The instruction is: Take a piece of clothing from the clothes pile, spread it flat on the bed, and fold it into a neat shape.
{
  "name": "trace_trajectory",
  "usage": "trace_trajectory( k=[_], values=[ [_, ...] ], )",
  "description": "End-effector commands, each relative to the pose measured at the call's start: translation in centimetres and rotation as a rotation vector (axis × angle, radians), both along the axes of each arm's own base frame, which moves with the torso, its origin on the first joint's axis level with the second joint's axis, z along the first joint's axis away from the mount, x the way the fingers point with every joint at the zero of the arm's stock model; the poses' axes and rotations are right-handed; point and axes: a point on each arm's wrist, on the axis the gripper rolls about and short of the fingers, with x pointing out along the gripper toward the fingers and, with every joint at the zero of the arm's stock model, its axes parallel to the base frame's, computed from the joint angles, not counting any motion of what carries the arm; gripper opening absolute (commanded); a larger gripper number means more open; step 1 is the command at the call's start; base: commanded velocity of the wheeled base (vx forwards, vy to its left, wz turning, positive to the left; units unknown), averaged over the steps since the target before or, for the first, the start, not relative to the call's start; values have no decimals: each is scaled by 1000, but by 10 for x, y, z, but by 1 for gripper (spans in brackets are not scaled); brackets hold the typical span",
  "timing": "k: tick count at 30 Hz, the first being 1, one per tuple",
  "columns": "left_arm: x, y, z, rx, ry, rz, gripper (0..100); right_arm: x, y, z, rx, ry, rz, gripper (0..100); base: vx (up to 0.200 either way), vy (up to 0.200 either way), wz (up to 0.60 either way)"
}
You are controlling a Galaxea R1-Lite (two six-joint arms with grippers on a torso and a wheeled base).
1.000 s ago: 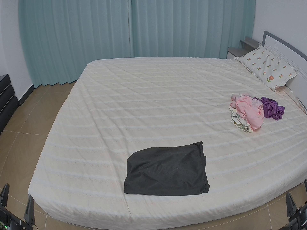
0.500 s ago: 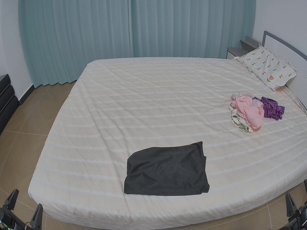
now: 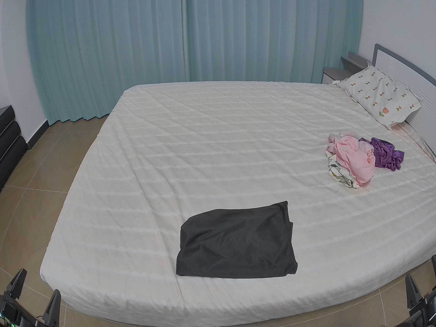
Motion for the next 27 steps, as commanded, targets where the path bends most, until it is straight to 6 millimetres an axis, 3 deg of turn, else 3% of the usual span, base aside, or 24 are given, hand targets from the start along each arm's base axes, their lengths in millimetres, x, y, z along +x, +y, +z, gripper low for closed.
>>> trace_trajectory(
  k=[1, 27],
  values=[
    [1, 0, -5, 0, 12, 0, 100, 0, 0, -5, 0, 5, 1, 100, 0, 0, 0],
    [1, 0, -5, 0, 12, 0, 100, 0, 0, -5, 14, 5, 0, 100, 0, 0, 0]
  ],
)
